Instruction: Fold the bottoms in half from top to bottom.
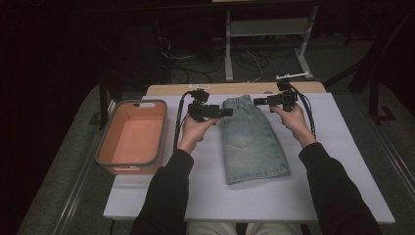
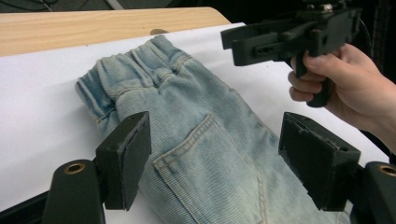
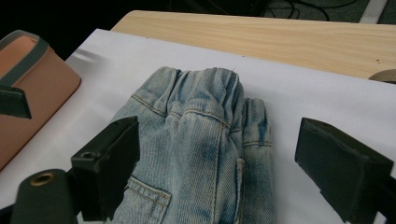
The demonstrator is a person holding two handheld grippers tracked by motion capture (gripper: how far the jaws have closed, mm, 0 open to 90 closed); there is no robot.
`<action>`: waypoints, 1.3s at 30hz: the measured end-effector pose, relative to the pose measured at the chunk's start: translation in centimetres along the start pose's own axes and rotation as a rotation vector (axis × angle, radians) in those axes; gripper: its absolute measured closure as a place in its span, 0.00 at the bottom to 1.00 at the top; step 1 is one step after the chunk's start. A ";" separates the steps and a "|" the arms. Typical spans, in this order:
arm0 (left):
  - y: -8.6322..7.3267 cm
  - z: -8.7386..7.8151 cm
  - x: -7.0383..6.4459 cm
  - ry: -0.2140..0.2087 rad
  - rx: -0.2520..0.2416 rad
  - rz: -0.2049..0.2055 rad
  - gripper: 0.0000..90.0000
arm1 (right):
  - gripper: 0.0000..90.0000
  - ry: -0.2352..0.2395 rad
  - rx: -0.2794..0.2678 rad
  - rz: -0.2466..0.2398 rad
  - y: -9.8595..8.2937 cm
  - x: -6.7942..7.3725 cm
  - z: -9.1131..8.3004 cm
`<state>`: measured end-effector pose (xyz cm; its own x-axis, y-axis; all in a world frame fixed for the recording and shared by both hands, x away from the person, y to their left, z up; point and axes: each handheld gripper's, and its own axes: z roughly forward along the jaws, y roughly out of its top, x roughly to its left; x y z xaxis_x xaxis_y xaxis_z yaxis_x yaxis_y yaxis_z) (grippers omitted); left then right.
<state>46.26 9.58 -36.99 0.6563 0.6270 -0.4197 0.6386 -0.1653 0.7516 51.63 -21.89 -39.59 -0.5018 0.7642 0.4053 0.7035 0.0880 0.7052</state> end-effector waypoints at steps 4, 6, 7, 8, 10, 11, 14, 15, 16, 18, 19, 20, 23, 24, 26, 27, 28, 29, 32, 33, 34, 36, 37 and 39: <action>-0.1 0.2 0.6 0.020 -0.022 -0.023 0.28 | 0.16 -0.004 0.004 0.003 -0.2 -0.2 0.2; -0.1 0.3 1.0 0.031 -0.034 -0.036 0.28 | 0.15 -0.011 0.005 0.013 -0.3 -0.4 0.3; -0.2 0.4 1.2 0.037 -0.037 -0.042 0.28 | 0.15 -0.013 0.004 0.017 -0.3 -0.5 0.3; -0.2 0.6 1.3 0.039 -0.039 -0.049 0.28 | 0.15 -0.016 0.003 0.024 -0.3 -0.6 0.3; -0.4 0.7 1.6 0.042 -0.036 -0.064 0.28 | 0.15 -0.022 0.003 0.030 -0.4 -0.7 0.3; -0.4 0.8 1.8 0.046 -0.034 -0.071 0.28 | 0.15 -0.024 0.002 0.034 -0.4 -0.8 0.3; -0.6 1.2 2.2 0.059 -0.031 -0.086 0.28 | 0.15 -0.036 0.002 0.053 -0.5 -1.2 0.3; -0.7 1.3 2.3 0.063 -0.033 -0.088 0.28 | 0.16 -0.047 0.004 0.055 -0.5 -1.3 0.3; -0.7 1.4 2.4 0.069 -0.035 -0.093 0.28 | 0.16 -0.057 0.005 0.058 -0.5 -1.4 0.4; -0.8 1.7 2.7 0.079 -0.035 -0.099 0.28 | 0.16 -0.068 0.008 0.063 -0.6 -1.6 0.4; -0.9 1.9 2.8 0.081 -0.037 -0.107 0.28 | 0.17 -0.069 0.009 0.067 -0.7 -1.8 0.5; -1.0 2.0 3.0 0.086 -0.040 -0.120 0.28 | 0.17 -0.072 0.014 0.073 -0.7 -1.9 0.6; -1.3 2.5 3.4 0.108 -0.030 -0.179 0.30 | 0.18 -0.060 0.027 0.091 -1.1 -2.0 1.1; -1.4 2.7 3.5 0.111 -0.031 -0.182 0.30 | 0.18 -0.060 0.035 0.091 -1.2 -2.0 1.2; -1.6 3.0 3.6 0.113 -0.034 -0.190 0.30 | 0.19 -0.062 0.044 0.086 -1.4 -1.8 1.6; -1.6 3.1 3.7 0.113 -0.035 -0.195 0.30 | 0.20 -0.060 0.043 0.085 -1.4 -1.8 1.7; -1.7 3.2 3.8 0.114 -0.036 -0.200 0.30 | 0.21 -0.061 0.043 0.085 -1.4 -1.7 1.8; -1.7 3.3 3.9 0.117 -0.035 -0.200 0.30 | 0.23 -0.062 0.045 0.081 -1.5 -1.6 1.9; -1.9 3.6 4.2 0.132 -0.036 -0.218 0.32 | 0.27 -0.079 0.056 0.070 -1.5 -1.4 2.1; -2.0 3.7 4.3 0.136 -0.033 -0.224 0.33 | 0.29 -0.082 0.058 0.070 -1.5 -1.3 2.2; -2.1 3.9 4.5 0.141 -0.024 -0.235 0.34 | 0.30 -0.082 0.060 0.070 -1.5 -1.3 2.2; -2.4 4.2 4.8 0.158 -0.012 -0.254 0.37 | 0.33 -0.075 0.061 0.066 -1.5 -1.2 2.3; -2.5 4.3 4.9 0.158 -0.013 -0.260 0.39 | 0.34 -0.074 0.060 0.063 -1.5 -1.2 2.3; -2.8 4.5 5.0 0.154 -0.009 -0.270 0.40 | 0.36 -0.072 0.063 0.051 -1.5 -1.1 2.4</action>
<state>49.59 9.74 -43.48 0.3942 0.7557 -0.5230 0.7773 0.0295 0.6284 52.28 -21.35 -42.48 -0.4285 0.8126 0.3951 0.7585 0.0859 0.6460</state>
